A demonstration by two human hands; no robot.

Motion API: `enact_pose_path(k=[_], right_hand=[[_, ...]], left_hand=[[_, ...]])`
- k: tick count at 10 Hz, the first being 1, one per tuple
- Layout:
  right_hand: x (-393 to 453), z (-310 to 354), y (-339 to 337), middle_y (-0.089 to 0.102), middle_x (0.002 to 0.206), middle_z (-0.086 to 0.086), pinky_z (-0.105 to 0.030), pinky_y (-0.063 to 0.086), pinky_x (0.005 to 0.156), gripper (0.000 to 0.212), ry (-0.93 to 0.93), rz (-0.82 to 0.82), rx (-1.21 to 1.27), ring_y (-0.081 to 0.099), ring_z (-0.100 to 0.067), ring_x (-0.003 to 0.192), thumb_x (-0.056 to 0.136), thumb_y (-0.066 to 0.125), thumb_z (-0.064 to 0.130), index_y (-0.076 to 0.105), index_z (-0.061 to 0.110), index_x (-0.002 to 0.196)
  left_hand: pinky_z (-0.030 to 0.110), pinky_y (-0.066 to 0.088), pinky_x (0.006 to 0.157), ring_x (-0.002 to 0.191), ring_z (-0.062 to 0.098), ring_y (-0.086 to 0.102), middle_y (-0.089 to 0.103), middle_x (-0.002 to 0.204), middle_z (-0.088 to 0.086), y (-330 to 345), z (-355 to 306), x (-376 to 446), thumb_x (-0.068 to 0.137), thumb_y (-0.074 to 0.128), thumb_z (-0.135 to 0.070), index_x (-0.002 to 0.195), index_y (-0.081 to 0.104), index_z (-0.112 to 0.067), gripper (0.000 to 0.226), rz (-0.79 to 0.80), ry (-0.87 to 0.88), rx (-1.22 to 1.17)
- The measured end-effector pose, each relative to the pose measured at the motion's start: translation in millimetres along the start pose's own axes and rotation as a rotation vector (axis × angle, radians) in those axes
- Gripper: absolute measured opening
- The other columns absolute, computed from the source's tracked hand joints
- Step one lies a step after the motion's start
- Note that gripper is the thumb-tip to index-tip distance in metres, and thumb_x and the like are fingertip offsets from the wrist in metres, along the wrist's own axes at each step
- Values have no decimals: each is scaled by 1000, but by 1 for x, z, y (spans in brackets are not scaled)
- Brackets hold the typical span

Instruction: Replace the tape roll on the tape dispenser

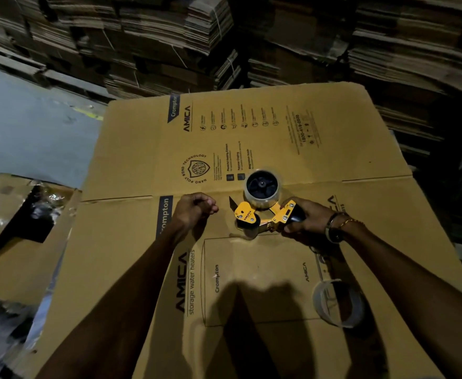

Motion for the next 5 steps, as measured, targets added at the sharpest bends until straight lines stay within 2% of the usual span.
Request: enact_pose_path(k=[1, 2, 3, 4, 5], right_hand=[[-5, 2, -5, 66, 118, -3, -28, 46, 81, 51, -4, -21, 66, 61, -25, 114, 88, 74, 9, 55, 21, 133], [-12, 9, -13, 61, 116, 0, -28, 43, 78, 43, 34, -31, 26, 57, -21, 105, 96, 66, 22, 52, 29, 135], [-15, 20, -34, 64, 121, -2, -33, 46, 85, 43, 53, -187, -140, 58, -23, 105, 97, 62, 35, 55, 28, 138], [-21, 43, -57, 66, 126, -4, -37, 50, 90, 45, -24, -417, -245, 62, -30, 114, 95, 60, 34, 54, 24, 139], [-29, 73, -67, 56, 142, -8, -42, 48, 100, 53, -141, -558, -350, 52, -34, 129, 98, 58, 32, 45, 19, 147]], left_hand=[[24, 53, 75, 93, 23, 70, 72, 100, 17, -7, -1, -3, 100, 53, -8, 100, 65, -3, 13, -74, 14, 49], [34, 58, 84, 98, 27, 71, 71, 100, 12, -8, -10, -5, 102, 51, -13, 96, 64, -10, 14, -126, 67, 104], [33, 56, 77, 95, 23, 67, 71, 105, 10, -8, -31, -13, 104, 49, -24, 103, 65, -11, 20, -196, 134, 327], [44, 55, 82, 99, 27, 65, 71, 109, 11, -9, -67, -23, 102, 52, -27, 105, 65, -11, 21, -298, 317, 533], [46, 49, 91, 115, 32, 57, 64, 124, 10, -4, -103, -37, 100, 54, -28, 119, 60, -14, 24, -358, 499, 702]])
Point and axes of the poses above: each hand's wrist, its own x-axis towards the middle knuckle, its own y-axis out of the palm, z = x × y, the point moved 10 cm from there along x, towards the middle knuckle
